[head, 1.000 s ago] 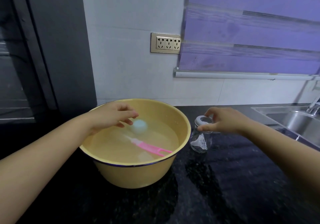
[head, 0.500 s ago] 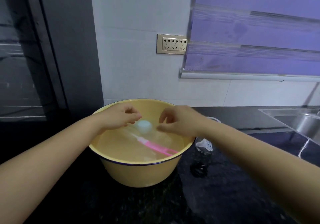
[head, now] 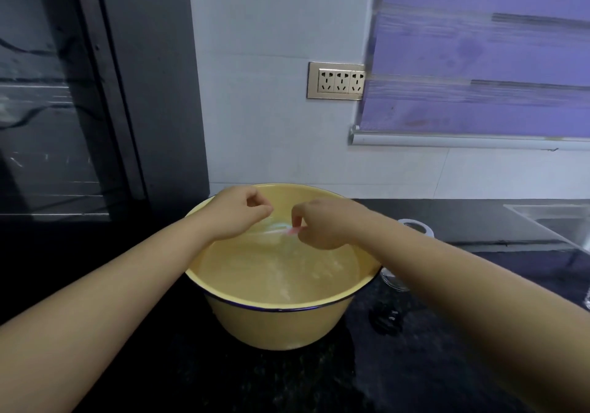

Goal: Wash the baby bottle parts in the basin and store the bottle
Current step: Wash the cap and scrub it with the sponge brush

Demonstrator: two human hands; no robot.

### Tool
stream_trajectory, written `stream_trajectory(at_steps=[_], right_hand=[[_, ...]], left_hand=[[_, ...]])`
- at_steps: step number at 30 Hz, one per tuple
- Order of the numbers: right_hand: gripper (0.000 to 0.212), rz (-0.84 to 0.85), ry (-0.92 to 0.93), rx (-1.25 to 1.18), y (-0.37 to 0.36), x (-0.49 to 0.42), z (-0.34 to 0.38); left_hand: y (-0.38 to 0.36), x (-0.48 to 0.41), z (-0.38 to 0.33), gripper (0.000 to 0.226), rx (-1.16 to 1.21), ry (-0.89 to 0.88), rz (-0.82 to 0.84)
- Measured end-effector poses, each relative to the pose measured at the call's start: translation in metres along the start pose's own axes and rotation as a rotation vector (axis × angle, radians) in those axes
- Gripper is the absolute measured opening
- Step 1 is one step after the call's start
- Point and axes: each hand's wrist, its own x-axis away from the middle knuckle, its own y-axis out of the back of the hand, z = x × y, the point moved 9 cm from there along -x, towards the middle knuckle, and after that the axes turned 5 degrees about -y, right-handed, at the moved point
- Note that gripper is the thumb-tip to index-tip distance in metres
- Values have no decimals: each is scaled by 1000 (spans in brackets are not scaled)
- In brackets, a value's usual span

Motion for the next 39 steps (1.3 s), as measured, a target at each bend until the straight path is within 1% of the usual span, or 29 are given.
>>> stream_trajectory(at_steps=[3, 5, 6, 8, 9, 10, 12, 16, 20, 23, 26, 30, 33, 34, 36, 39], right_hand=[[30, -124, -6, -21, 20, 0, -14], [29, -213, -44, -49, 27, 2, -25], [29, -251, -58, -56, 27, 3, -28], [30, -305, -78, -60, 22, 5, -33], [31, -322, -83, -58, 19, 5, -34], [31, -335, -90, -51, 15, 5, -35], [31, -358, -112, -39, 12, 4, -39], [31, -371, -145, -52, 10, 2, -45], [30, -383, -159, -74, 10, 3, -47], [30, -388, -156, -65, 10, 4, -47], [30, -388, -145, -54, 10, 4, -46], [31, -367, -148, -34, 9, 5, -45], [23, -357, -132, -27, 8, 5, -43], [22, -352, -123, -23, 7, 5, -42], [22, -318, -101, -12, 3, 2, -40], [32, -230, -66, 45, -6, -2, -36]], left_hand=[[-2, 2, -9, 9, 37, -62, -7], [-8, 1, -10, 10, 20, -91, 37], [-13, 0, -9, 11, -27, -93, 98], [-29, -3, -6, 10, -220, -96, 277], [-37, -5, -4, 16, -336, -106, 359], [-43, -7, -3, 27, -437, -115, 421], [-52, -14, -2, 42, -561, -133, 487], [-73, -24, -4, 61, -663, -198, 580], [-88, -27, 8, 54, -784, -215, 642], [-96, -33, 18, 59, -829, -213, 642], [-103, -26, 20, 67, -876, -148, 703], [-105, -18, 18, 55, -780, -90, 748], [-93, -12, 13, 52, -662, -29, 742], [-87, -10, 11, 48, -593, 1, 729], [-75, -5, 12, 41, -383, 114, 704], [-63, 4, 22, 35, -99, 276, 691]])
